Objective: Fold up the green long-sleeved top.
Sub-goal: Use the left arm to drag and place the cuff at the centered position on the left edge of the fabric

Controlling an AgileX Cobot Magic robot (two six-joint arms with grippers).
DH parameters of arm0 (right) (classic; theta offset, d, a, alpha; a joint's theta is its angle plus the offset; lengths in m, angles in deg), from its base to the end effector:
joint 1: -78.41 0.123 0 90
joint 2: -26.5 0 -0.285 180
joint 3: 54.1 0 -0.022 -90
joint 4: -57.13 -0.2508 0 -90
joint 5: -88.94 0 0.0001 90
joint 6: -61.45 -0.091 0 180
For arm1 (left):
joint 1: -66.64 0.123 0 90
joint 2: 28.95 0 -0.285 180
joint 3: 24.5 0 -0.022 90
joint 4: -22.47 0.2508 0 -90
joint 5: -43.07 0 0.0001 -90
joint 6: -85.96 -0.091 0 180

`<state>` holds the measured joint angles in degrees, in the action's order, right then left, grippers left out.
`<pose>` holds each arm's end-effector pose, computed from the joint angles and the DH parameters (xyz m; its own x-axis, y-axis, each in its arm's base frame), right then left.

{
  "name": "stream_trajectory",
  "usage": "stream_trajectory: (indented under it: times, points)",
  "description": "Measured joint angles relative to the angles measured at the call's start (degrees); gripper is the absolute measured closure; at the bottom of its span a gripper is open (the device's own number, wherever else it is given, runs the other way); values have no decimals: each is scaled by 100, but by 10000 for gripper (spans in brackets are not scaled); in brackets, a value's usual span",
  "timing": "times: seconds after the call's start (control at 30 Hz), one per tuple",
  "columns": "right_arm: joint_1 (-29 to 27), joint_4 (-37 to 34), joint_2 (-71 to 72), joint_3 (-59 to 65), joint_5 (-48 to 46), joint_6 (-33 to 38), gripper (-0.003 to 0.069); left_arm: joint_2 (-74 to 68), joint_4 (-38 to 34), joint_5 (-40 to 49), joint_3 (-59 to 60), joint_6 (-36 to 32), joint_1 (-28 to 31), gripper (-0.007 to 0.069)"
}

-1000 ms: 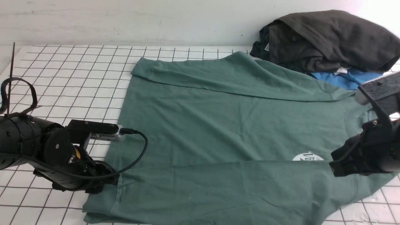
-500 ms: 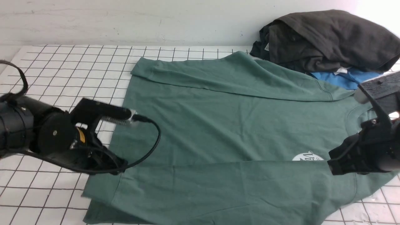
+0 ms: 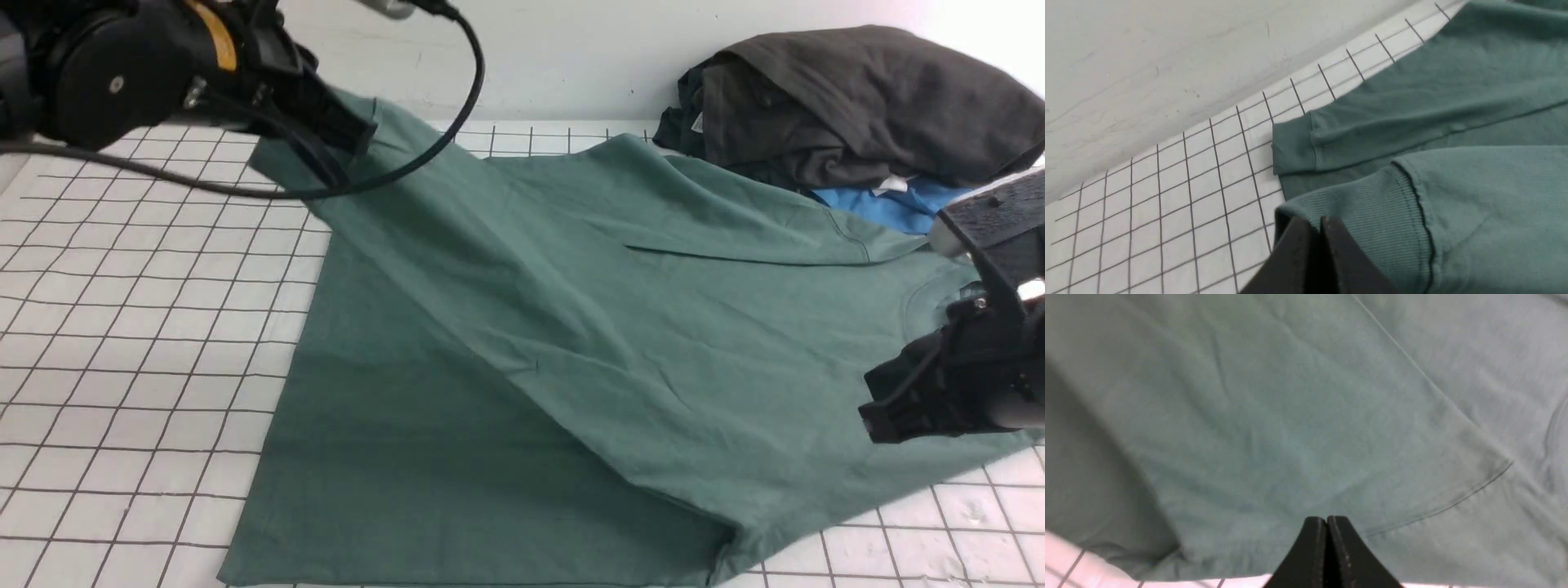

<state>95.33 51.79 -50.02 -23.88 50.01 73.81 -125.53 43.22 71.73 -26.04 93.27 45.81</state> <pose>0.2198 0.0724 0.2740 -0.7349 -0.3724 -0.5668 -0.4314 0.9015 -0.0330 0.3423 -0.1136 0.3583 -0.4461 0.3723 -0.8139 0.3074 0.9178 0.2514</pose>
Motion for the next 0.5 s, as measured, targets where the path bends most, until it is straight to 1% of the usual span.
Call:
stream_trajectory:
  times: [0.03, 0.13, 0.23, 0.3, 0.33, 0.37, 0.43, 0.47, 0.5]
  points:
    - [0, 5, 0, 0, 30, 0, 673, -46, 1, 14, -34, 11, 0, 622]
    - [0, 19, 0, 0, 163, 0, 673, -892, 8, 300, -420, 100, 17, 622]
    - [0, 20, -71, 0, 169, 0, 673, -1839, 2, 547, -707, 130, 156, 622]
    - [0, 20, -115, 0, 169, 0, 673, -2106, 2, 633, -829, 161, 220, 622]
    - [0, -100, -221, 0, 169, 0, 673, -2524, -4, 779, -1110, 302, 343, 622]
    - [0, -126, -235, 0, 169, 0, 673, -2566, -4, 792, -1145, 318, 357, 622]
    - [6, -460, -395, 0, 171, 7, 673, -2886, -19, 911, -1496, 498, 472, 620]
    - [49, -799, -559, 0, 193, 71, 673, -3087, -96, 975, -1802, 580, 547, 606]
    - [153, -1110, -748, 0, 208, 193, 669, -3266, -184, 1111, -2150, 574, 614, 573]
